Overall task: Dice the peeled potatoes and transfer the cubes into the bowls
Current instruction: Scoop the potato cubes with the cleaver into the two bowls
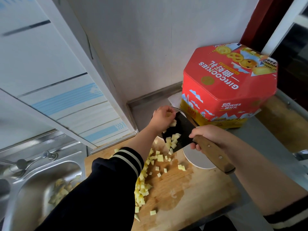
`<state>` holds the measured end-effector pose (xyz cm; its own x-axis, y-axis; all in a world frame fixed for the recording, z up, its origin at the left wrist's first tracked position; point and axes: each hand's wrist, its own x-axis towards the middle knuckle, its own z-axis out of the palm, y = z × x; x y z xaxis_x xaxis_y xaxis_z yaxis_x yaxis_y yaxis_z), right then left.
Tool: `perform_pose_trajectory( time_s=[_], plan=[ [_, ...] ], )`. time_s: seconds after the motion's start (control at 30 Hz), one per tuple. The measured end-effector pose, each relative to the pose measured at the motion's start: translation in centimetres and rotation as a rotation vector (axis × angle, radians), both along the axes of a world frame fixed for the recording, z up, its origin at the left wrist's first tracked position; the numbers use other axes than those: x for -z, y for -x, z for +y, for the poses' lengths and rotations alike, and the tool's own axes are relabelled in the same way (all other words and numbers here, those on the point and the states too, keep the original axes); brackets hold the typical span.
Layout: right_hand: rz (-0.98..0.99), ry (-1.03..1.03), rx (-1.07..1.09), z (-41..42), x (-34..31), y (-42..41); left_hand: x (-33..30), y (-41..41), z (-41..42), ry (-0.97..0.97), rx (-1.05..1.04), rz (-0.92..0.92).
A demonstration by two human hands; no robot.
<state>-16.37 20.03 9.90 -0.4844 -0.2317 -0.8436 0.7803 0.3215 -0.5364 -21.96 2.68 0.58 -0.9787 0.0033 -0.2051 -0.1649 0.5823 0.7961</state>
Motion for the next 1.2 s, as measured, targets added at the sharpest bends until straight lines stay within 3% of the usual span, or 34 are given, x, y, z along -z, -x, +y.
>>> perform_pose_trajectory(
  time_s=[0.17,0.53,0.7,0.9,1.07,1.2],
  plan=[
    [0.012,-0.024,-0.011,1.0,0.0,-0.3,-0.1,0.0,-0.3,-0.091,-0.059,-0.05],
    [0.073,-0.033,0.0,2.1,-0.7,-1.0,-1.6,-0.8,-0.9,-0.105,-0.02,-0.134],
    [0.089,-0.051,0.009,2.2,-0.9,-1.0,-1.9,-1.9,-0.8,-0.119,0.07,0.104],
    [0.103,-0.064,0.047,1.7,-1.2,-0.4,-1.8,-1.0,-0.2,0.057,0.291,0.134],
    [0.105,-0.067,0.056,1.6,-1.0,-0.2,-1.6,-0.9,-0.3,0.114,0.238,0.106],
    [0.106,-0.049,0.073,1.6,-0.9,-0.1,-0.7,-1.1,-1.6,0.278,0.188,0.049]
  ],
)
